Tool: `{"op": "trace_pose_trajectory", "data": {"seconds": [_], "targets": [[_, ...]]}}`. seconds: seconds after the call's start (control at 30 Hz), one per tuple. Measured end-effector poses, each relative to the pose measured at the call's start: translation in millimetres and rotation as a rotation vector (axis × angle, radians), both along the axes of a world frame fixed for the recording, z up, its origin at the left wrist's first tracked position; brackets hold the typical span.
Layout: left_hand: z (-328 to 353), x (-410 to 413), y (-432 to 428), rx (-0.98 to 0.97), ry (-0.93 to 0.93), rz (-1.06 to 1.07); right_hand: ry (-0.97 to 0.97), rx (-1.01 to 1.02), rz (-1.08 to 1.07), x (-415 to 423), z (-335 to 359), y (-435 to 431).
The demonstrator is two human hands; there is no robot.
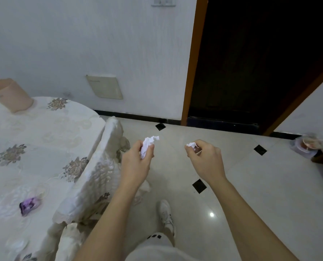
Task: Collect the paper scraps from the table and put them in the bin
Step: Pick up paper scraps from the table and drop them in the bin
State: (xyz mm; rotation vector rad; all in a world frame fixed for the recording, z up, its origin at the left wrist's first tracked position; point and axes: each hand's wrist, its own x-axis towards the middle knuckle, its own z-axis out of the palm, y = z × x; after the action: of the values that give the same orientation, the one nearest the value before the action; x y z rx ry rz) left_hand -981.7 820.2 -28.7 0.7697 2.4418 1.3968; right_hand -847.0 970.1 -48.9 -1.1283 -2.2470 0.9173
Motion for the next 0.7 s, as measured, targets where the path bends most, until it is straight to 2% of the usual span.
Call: {"op": "trace_pose_trajectory", "data": {"seconds": [0.17, 0.33, 0.7], "targets": [[-2, -77, 63, 0.022, -0.044, 0.038, -0.029, 0.014, 0.064, -79, 11, 69], [4, -153, 118, 0.027, -0.008, 0.090, -0.015, 0.008, 0.066, -160, 24, 127], [-5, -267, 197, -0.011, -0.019, 0.163, -0.036, -0.026, 0.169, -282, 10, 212]]}}
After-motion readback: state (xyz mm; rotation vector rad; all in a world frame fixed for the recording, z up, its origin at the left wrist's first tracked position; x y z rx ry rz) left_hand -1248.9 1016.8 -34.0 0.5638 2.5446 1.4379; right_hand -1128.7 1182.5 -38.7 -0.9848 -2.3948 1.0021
